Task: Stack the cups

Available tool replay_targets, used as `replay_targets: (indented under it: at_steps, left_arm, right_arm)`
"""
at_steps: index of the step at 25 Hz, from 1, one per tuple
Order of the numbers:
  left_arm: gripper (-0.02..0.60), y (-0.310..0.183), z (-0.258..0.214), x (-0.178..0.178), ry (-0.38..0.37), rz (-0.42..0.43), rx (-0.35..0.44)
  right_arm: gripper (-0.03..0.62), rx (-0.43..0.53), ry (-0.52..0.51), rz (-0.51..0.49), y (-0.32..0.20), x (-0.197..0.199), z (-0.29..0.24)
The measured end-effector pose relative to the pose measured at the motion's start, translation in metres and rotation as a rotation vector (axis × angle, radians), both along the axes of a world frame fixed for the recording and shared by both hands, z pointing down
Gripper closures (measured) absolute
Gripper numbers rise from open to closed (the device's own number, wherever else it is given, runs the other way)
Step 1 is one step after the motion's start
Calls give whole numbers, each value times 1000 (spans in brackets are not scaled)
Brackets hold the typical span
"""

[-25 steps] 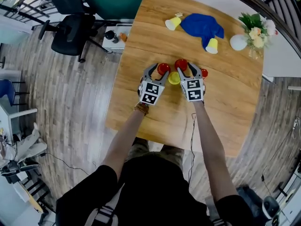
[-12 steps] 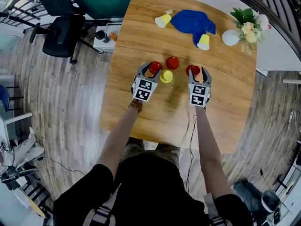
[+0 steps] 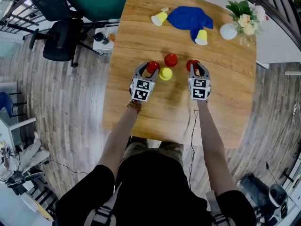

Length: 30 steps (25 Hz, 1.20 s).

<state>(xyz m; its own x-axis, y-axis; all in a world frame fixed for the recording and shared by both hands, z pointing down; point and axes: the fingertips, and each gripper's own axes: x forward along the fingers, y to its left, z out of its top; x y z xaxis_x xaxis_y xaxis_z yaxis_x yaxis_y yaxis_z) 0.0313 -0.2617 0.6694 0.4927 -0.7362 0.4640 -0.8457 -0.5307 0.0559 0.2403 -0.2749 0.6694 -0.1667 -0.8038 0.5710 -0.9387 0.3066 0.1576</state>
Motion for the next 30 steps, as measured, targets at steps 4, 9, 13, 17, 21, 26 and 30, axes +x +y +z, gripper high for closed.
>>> replay_targets:
  at_steps: [4,9,13,17,21,26,30]
  left_arm:
    - [356,12,-1,-2,-15,9,-2]
    - [356,31,0,-7,-16,24,-8]
    - [356,51,0,-9,-29,36,-5]
    - [356,74,3,-4,-41,62,-22]
    - [356,97,7,5,-66,116,-27]
    - [356,113,8,3,-72,146,-44]
    - [356,122,6,-5,-77,161,-48]
  right_arm:
    - [553,37,0,-13,8,-4,-15]
    - [401,38,27,-1,10,8,-15]
    - [330,-15,23,13,4,20,2]
    - [326,-59,5,4,-3,25,18]
    - [359,-99,-18,4,-7,25,29]
    - [362,-79,-13,5,-1,22,13]
    - [362,-32,-29,-28,34,5,-15]
